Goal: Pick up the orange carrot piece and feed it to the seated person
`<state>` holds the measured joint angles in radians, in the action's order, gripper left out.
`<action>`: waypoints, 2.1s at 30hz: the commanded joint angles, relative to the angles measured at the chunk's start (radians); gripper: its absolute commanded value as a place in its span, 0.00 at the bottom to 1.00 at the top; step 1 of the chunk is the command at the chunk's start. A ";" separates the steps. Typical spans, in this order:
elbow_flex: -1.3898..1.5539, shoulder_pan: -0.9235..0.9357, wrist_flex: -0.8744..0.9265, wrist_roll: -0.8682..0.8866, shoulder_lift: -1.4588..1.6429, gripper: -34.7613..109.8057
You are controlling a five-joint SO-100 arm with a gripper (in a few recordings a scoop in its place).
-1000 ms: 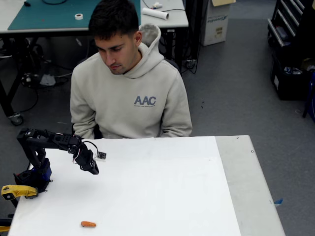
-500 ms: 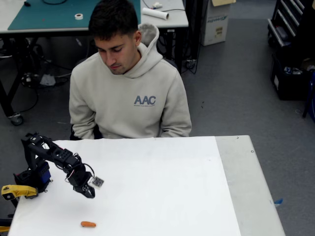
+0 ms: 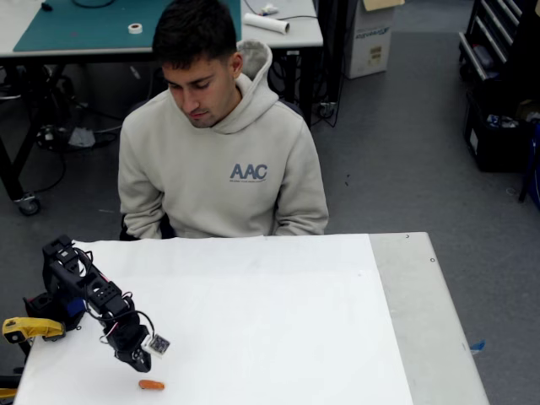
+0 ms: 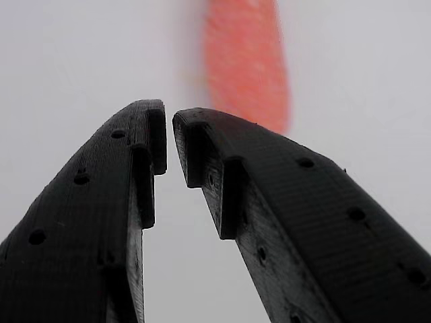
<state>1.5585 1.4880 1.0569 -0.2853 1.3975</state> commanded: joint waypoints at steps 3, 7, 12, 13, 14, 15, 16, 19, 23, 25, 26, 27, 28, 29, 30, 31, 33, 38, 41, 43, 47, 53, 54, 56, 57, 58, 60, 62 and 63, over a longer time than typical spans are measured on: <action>-0.132 0.052 -0.003 -0.046 0.015 0.22; -0.146 0.054 -0.003 -0.069 0.014 0.22; -0.133 0.043 -0.003 -0.072 0.014 0.22; -0.133 0.041 -0.003 -0.072 0.014 0.22; -0.133 0.040 -0.003 -0.072 0.014 0.22; -0.133 0.038 -0.003 -0.072 0.014 0.22; -0.133 0.038 -0.003 -0.072 0.014 0.22; -0.132 0.025 -0.003 -0.072 0.012 0.23; -0.132 0.005 -0.003 -0.072 0.012 0.23; -0.132 0.003 -0.003 -0.072 0.012 0.23; -0.132 0.003 -0.003 -0.072 0.012 0.23; -0.132 0.003 -0.005 -0.074 0.012 0.23; -0.132 0.003 -0.005 -0.074 0.012 0.23; -0.132 0.003 -0.005 -0.075 0.012 0.23; -0.132 0.003 -0.005 -0.075 0.012 0.24; -0.132 0.003 -0.005 -0.075 0.012 0.25; -0.132 0.003 -0.005 -0.075 0.012 0.29; -0.130 0.003 -0.005 -0.075 0.012 0.36; -0.130 0.003 -0.005 -0.075 0.012 0.38; -0.130 0.003 -0.005 -0.075 0.012 0.38; -0.130 0.003 -0.005 -0.075 0.000 0.38; -0.152 0.003 -0.005 -0.075 -0.120 0.38; -0.153 0.003 -0.005 -0.075 -0.135 0.38; -0.153 0.003 -0.005 -0.075 -0.156 0.38; -0.153 0.003 -0.005 -0.075 -0.166 0.38; -0.153 0.003 -0.005 -0.075 -0.170 0.38; -0.153 0.003 -0.005 -0.075 -0.172 0.38; -0.153 0.003 -0.005 -0.077 -0.172 0.38; -0.153 0.003 -0.005 -0.077 -0.172 0.38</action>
<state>1.4496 1.4818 1.0569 -0.3482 1.2103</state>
